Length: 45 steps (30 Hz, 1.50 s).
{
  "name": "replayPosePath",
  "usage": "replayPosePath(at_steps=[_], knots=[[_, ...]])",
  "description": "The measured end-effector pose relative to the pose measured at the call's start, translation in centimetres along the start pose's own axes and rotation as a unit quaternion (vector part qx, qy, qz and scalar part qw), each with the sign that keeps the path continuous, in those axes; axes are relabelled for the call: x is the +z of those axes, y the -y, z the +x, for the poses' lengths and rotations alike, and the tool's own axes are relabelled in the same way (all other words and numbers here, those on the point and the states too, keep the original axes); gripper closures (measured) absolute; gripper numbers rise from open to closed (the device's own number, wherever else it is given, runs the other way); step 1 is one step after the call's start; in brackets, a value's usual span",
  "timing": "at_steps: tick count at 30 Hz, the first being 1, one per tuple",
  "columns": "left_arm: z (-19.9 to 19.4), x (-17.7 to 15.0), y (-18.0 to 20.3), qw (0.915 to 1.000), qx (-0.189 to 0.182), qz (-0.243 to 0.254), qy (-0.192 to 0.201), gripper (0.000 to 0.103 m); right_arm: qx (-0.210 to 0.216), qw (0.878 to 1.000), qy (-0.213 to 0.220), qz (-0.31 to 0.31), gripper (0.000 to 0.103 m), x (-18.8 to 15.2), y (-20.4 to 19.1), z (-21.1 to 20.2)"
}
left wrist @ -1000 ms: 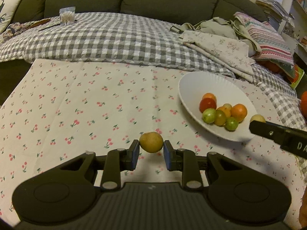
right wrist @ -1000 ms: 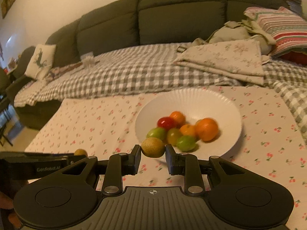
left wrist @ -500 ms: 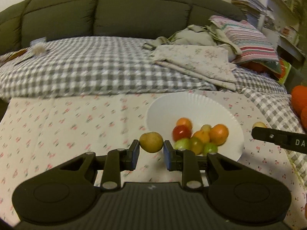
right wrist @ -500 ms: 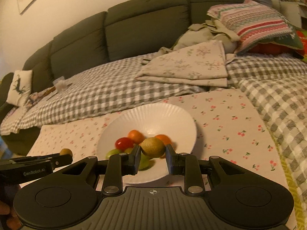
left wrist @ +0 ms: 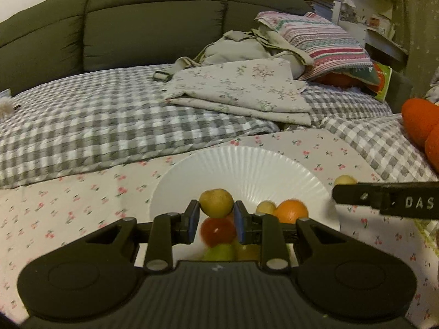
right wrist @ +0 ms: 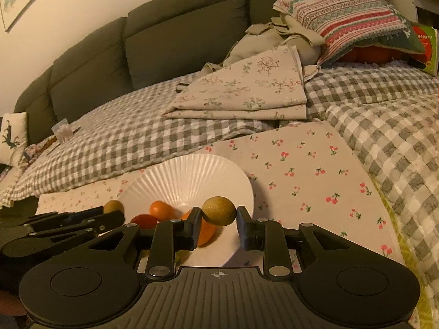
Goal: Organize fruits
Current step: 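Carry yellow fruit in left tool while right tool carries yellow fruit to bowl, then open left tool over bowl while right tool releases yellow fruit into bowl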
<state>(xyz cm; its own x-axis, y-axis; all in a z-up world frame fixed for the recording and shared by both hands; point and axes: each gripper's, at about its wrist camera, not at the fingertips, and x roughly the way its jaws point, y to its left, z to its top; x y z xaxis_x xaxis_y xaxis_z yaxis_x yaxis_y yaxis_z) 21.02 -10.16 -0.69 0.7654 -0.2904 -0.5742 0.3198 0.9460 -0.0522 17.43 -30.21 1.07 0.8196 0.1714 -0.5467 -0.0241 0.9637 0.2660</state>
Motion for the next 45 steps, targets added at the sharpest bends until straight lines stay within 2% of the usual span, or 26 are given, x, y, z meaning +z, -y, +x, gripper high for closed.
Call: replayPosePath(at_steps=[8,13,18,22,27,30,32,40,45], knots=[[2.4,0.4,2.2,0.9991,-0.015,0.039,-0.007,0.077,0.011,1.000,-0.013,-0.001,0.077,0.6,0.2,2.3],[3.0,0.2,2.3,0.9991,-0.013,0.040,-0.007,0.077,0.021,0.999,-0.028,0.010,0.077,0.5,0.5,3.7],[3.0,0.3,1.9,0.9992,-0.017,0.035,-0.005,0.073,0.024,0.999,-0.028,0.012,0.076,0.4,0.5,4.3],[2.2,0.7,0.3,0.9999,-0.016,0.000,0.001,0.070,0.043,0.998,-0.023,0.047,0.072,0.6,1.5,4.3],[0.8,0.9,-1.7,0.9991,-0.009,-0.040,0.005,0.070,0.037,0.997,-0.020,0.059,0.072,0.8,1.9,3.9],[0.0,0.6,-2.1,0.9988,0.001,-0.050,0.001,0.068,0.033,0.998,-0.016,0.060,0.072,1.0,2.0,3.3],[-0.7,0.4,-2.2,0.9985,0.010,-0.053,-0.001,0.061,0.031,0.998,-0.015,0.061,0.072,1.1,2.0,2.9],[-4.0,-0.7,-2.6,0.9959,0.031,-0.083,-0.017,0.060,0.039,0.998,0.001,0.053,0.069,1.6,0.8,-0.1],[-6.4,-1.2,-2.2,0.9957,0.064,-0.066,-0.009,0.054,0.043,0.999,0.001,0.023,0.069,1.3,-1.1,-2.2]])
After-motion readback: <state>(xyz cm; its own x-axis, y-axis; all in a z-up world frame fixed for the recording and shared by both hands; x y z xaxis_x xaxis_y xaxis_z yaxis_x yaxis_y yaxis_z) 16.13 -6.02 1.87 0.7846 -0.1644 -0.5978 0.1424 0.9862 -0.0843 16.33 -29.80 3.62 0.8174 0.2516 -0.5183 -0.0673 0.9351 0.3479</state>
